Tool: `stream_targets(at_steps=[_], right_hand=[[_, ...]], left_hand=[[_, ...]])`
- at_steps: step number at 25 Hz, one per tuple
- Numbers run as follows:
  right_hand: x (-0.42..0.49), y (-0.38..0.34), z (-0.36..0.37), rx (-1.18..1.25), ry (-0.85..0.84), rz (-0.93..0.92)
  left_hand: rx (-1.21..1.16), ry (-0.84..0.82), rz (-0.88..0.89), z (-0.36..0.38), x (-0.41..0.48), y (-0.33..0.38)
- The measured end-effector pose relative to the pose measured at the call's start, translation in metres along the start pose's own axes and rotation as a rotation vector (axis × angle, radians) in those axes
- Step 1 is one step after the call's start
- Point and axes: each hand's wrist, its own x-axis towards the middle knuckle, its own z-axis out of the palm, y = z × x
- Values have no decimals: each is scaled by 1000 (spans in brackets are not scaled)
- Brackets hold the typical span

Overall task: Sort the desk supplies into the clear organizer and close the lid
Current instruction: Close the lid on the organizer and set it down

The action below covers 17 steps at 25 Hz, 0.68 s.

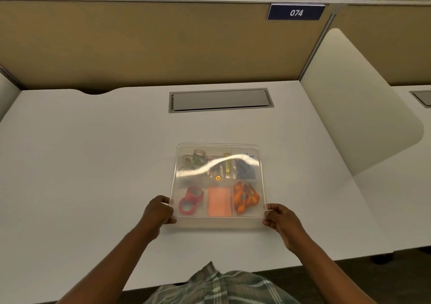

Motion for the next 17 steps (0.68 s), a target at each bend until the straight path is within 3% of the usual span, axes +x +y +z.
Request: stream_targets(at_steps=[9,17], right_hand=[[18,-29,4,-225,-29,97],[63,-59,25,-54,26,41]], left_hand=[[264,-15,37,6,13,15],[26,99,163,24,49,43]])
